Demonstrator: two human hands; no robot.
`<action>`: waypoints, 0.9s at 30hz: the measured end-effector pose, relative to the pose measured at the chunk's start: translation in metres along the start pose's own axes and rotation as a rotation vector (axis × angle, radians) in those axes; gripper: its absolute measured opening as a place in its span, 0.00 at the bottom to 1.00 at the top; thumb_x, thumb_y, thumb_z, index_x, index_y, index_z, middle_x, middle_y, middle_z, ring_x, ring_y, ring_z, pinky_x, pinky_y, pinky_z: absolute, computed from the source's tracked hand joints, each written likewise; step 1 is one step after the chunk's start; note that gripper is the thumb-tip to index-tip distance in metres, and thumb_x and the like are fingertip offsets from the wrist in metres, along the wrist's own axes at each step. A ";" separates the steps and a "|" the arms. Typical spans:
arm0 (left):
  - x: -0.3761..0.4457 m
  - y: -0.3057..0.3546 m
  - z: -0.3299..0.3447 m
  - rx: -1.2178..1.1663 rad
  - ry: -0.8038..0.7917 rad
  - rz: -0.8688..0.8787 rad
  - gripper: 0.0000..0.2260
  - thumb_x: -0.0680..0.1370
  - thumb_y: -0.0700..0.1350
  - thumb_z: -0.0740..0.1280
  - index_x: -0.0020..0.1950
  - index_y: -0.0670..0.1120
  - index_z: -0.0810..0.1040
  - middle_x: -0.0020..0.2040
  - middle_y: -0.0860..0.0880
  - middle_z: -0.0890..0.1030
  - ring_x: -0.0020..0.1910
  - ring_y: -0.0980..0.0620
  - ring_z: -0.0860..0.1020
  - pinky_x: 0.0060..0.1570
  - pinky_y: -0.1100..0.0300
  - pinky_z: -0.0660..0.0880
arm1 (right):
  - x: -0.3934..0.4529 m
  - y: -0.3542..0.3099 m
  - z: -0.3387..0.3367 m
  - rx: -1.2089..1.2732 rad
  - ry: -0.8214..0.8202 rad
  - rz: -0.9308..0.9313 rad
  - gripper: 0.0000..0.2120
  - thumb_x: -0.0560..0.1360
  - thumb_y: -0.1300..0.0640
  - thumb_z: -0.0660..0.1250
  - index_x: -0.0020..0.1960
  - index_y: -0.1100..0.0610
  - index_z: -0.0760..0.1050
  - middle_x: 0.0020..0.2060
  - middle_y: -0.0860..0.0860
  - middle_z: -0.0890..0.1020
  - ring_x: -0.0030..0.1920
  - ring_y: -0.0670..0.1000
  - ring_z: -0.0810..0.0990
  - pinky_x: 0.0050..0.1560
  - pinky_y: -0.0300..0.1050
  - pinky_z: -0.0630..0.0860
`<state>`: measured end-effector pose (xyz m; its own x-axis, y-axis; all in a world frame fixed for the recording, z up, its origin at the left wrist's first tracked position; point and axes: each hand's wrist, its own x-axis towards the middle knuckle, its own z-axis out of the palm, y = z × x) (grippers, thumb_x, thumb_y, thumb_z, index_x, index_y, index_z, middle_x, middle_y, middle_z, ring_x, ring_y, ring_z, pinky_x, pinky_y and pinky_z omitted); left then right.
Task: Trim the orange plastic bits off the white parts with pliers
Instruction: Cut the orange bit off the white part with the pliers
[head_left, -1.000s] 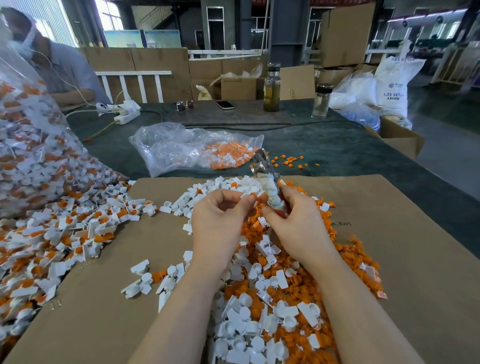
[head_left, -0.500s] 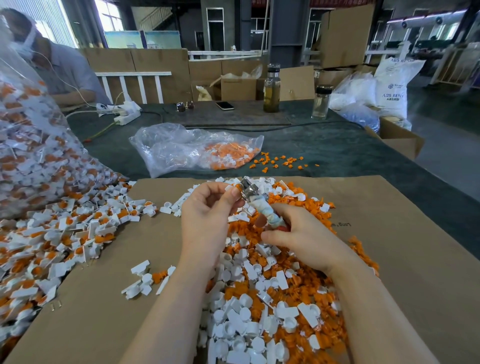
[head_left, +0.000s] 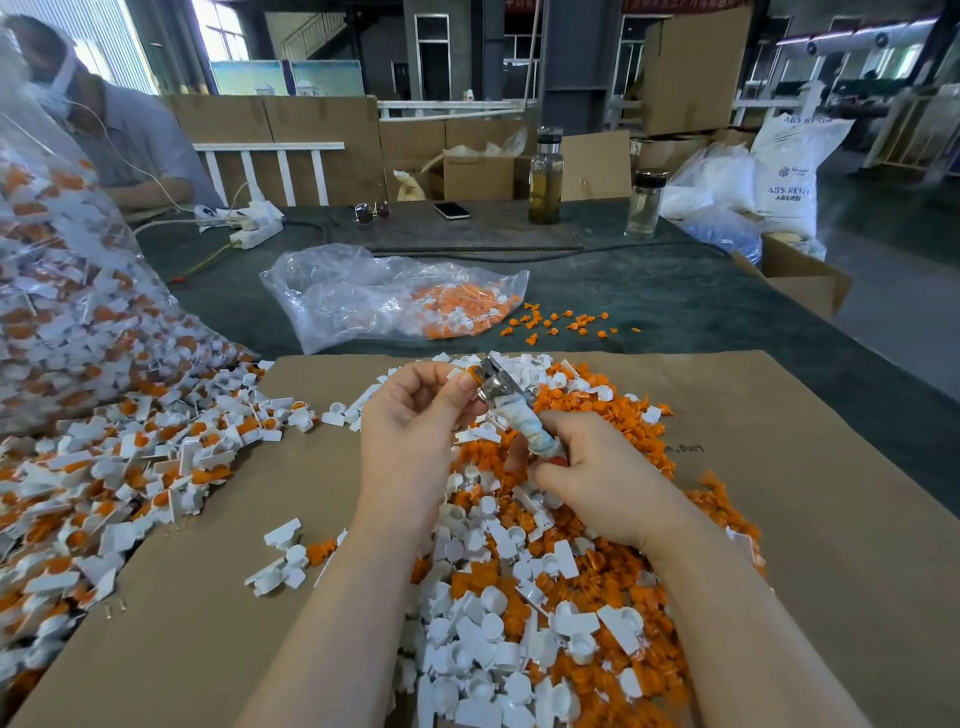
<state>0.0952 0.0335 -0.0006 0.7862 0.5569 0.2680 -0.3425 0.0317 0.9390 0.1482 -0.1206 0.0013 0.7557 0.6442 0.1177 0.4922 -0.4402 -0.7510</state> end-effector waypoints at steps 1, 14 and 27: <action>0.001 0.000 -0.001 -0.005 0.001 -0.008 0.05 0.78 0.35 0.68 0.43 0.42 0.80 0.32 0.54 0.82 0.33 0.59 0.80 0.38 0.68 0.77 | 0.000 0.001 0.001 -0.008 0.003 -0.001 0.11 0.74 0.64 0.65 0.43 0.47 0.75 0.32 0.46 0.77 0.30 0.46 0.74 0.31 0.45 0.71; 0.024 0.004 -0.053 -0.742 0.556 -0.467 0.08 0.79 0.41 0.67 0.58 0.41 0.79 0.44 0.46 0.87 0.44 0.54 0.86 0.39 0.65 0.81 | 0.008 0.016 0.007 -0.283 0.270 0.051 0.05 0.77 0.50 0.66 0.44 0.47 0.71 0.36 0.42 0.76 0.36 0.44 0.75 0.32 0.40 0.69; 0.033 0.003 -0.094 -1.218 0.903 -0.287 0.12 0.83 0.40 0.61 0.63 0.39 0.79 0.49 0.43 0.86 0.43 0.50 0.86 0.43 0.58 0.83 | 0.012 0.029 0.003 -0.388 0.401 0.225 0.05 0.76 0.49 0.66 0.43 0.50 0.74 0.33 0.43 0.75 0.32 0.45 0.75 0.27 0.40 0.69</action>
<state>0.0716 0.1294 -0.0094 0.4881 0.6997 -0.5218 -0.7908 0.6075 0.0749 0.1694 -0.1236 -0.0210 0.9264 0.2559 0.2764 0.3662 -0.7832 -0.5025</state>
